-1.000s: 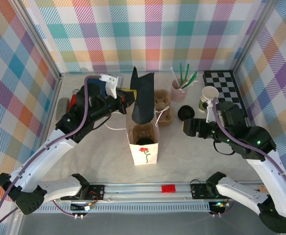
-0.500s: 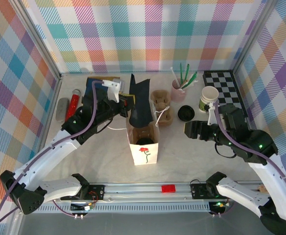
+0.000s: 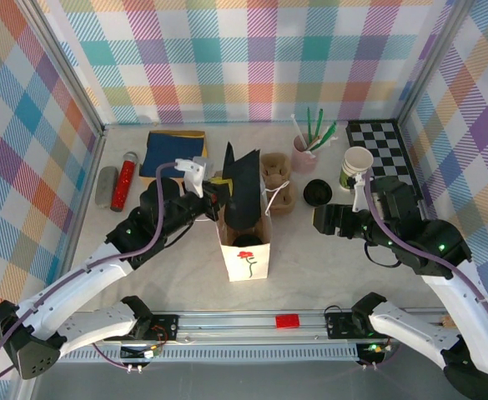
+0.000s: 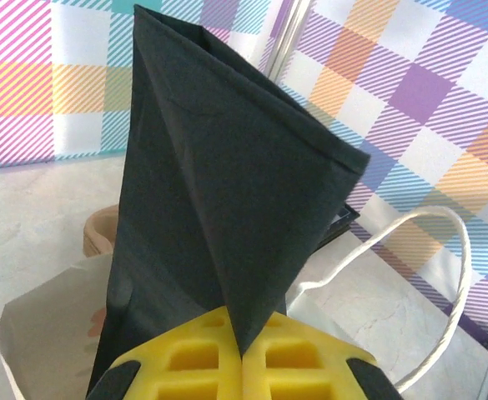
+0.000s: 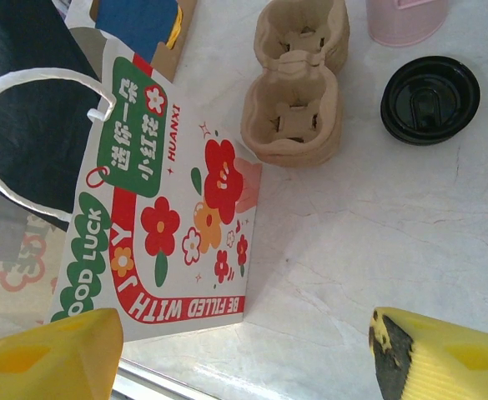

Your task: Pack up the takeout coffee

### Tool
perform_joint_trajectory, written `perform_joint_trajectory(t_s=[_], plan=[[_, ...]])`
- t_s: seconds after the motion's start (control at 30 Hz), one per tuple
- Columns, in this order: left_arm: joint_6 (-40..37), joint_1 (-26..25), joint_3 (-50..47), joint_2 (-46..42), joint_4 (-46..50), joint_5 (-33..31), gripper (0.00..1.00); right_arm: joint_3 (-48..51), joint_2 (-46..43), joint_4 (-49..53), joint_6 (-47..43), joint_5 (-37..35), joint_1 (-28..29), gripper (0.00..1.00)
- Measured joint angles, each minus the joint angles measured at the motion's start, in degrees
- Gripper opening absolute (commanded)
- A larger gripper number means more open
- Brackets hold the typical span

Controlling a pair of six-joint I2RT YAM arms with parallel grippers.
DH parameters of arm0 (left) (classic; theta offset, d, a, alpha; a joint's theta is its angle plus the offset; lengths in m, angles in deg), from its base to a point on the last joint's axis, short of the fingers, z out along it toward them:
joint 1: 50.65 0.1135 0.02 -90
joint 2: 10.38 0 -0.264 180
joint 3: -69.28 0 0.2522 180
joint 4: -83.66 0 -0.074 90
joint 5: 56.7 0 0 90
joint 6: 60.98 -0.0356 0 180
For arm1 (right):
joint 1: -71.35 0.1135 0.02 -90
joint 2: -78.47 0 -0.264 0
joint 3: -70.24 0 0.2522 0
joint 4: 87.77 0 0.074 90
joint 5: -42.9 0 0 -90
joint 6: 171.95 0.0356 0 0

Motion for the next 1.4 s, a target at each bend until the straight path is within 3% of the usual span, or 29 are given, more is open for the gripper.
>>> perform_joint_trajectory(t_s=[0.23,0.7,1.4], plan=[[-3.06,-3.28,-3.06,-1.42,-3.52,-4.31,0.00,0.48,-0.02,-0.31,0.42,0.04,0.00,0.78],[-5.95,-3.41,-5.53,-2.78,-7.45,-11.02,0.00,1.53,-0.11,-1.20,0.87,0.94,0.00,0.78],[-10.49,-3.41,-6.01,-1.70,-11.93,-14.95,0.00,1.64,-0.11,-1.95,1.31,1.36,0.00,0.78]])
